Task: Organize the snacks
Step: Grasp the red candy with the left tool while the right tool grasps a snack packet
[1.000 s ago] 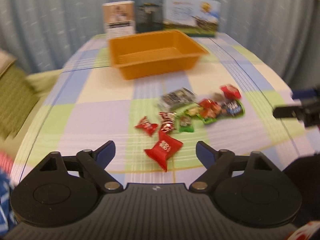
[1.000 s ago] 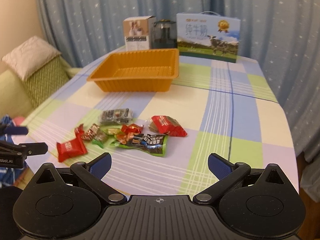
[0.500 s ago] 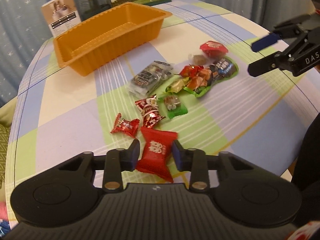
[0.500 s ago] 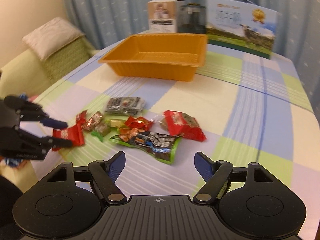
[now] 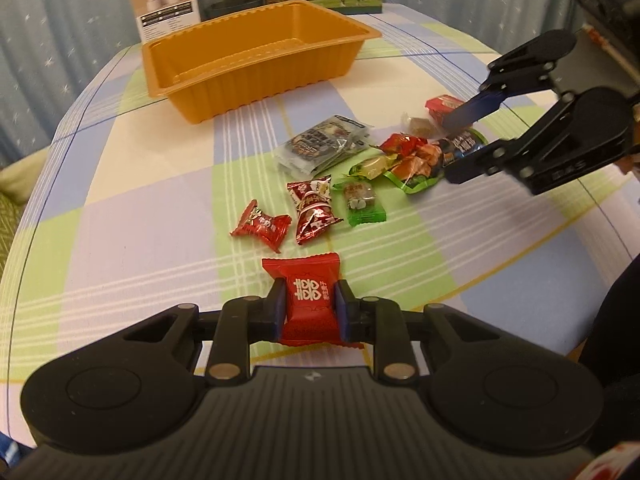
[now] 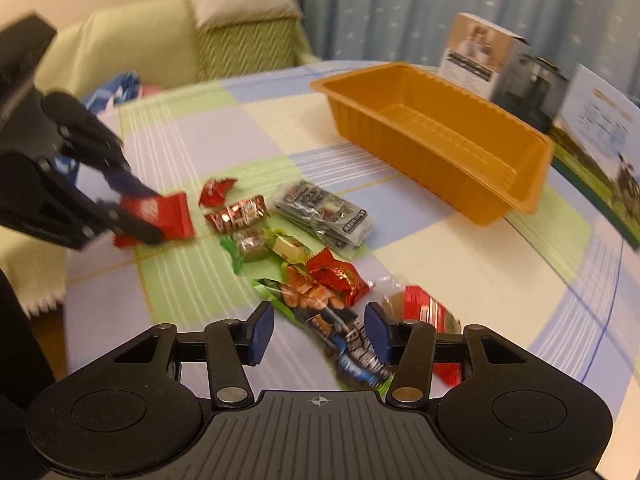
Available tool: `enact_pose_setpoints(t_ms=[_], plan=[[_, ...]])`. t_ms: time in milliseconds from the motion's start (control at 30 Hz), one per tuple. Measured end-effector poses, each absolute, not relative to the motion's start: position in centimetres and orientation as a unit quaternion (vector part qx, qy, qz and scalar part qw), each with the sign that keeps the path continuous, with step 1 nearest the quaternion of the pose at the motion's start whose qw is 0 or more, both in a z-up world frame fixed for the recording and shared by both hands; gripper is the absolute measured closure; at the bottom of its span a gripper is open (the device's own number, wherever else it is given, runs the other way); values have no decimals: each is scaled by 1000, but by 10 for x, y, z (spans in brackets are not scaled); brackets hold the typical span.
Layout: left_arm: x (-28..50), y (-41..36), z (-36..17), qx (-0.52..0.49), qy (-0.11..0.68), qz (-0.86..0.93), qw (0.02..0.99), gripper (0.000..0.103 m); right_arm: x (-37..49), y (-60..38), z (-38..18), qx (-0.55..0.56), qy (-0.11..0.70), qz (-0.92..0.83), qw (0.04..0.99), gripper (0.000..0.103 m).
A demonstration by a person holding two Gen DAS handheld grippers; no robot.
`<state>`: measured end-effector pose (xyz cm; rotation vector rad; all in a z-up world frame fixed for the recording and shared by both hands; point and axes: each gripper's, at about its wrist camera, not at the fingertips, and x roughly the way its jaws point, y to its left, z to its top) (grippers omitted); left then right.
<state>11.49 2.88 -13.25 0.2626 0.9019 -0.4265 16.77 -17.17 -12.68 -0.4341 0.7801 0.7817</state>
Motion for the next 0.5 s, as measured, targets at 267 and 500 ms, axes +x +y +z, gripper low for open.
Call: enact_pose_setpoints(t_ms=[267, 500], plan=[[113, 35, -132, 98, 431, -199, 875, 81, 172, -173, -131, -179, 428, 359, 809, 53], [112, 34, -135, 93, 428, -198, 877, 80, 173, -163, -135, -197, 414, 375, 805, 53]])
